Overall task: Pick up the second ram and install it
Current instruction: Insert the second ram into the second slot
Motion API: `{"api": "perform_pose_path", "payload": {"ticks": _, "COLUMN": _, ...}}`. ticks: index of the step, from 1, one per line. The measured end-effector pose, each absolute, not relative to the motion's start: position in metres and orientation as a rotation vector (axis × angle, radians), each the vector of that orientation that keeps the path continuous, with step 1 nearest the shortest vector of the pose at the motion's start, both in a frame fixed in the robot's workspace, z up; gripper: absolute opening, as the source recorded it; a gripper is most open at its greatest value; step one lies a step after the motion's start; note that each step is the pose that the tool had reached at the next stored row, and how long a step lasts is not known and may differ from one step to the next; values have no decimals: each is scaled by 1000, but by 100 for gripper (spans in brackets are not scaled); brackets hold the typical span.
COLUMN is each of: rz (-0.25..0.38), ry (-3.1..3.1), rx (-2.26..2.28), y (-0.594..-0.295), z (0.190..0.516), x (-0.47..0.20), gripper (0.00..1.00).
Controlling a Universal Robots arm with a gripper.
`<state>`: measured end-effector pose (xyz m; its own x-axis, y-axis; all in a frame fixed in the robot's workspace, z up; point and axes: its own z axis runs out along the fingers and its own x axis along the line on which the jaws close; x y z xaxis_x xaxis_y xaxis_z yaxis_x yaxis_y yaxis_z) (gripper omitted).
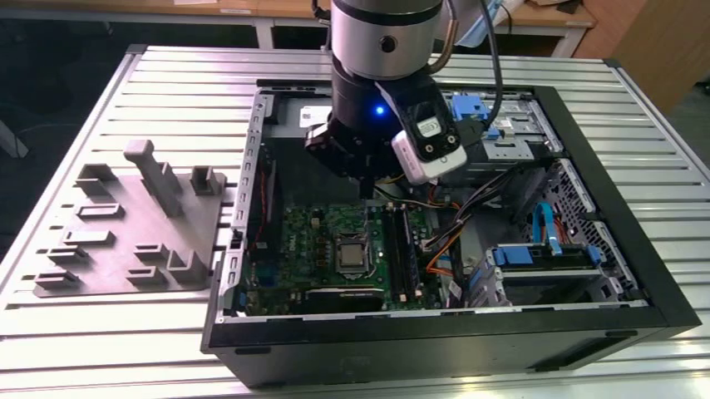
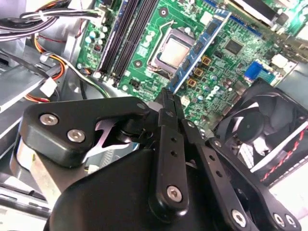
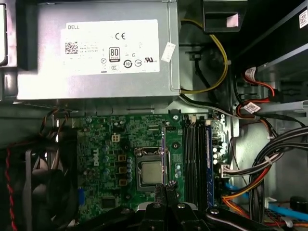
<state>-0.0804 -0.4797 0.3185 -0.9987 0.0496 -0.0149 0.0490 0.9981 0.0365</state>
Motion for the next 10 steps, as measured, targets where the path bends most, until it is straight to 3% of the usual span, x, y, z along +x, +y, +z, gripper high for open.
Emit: {"api": "perform_pose_path", "payload": {"ticks": 10, "rz": 74, "ry": 3124, "rx": 68, "y": -480, "z": 307, "x": -72, "gripper": 12}}
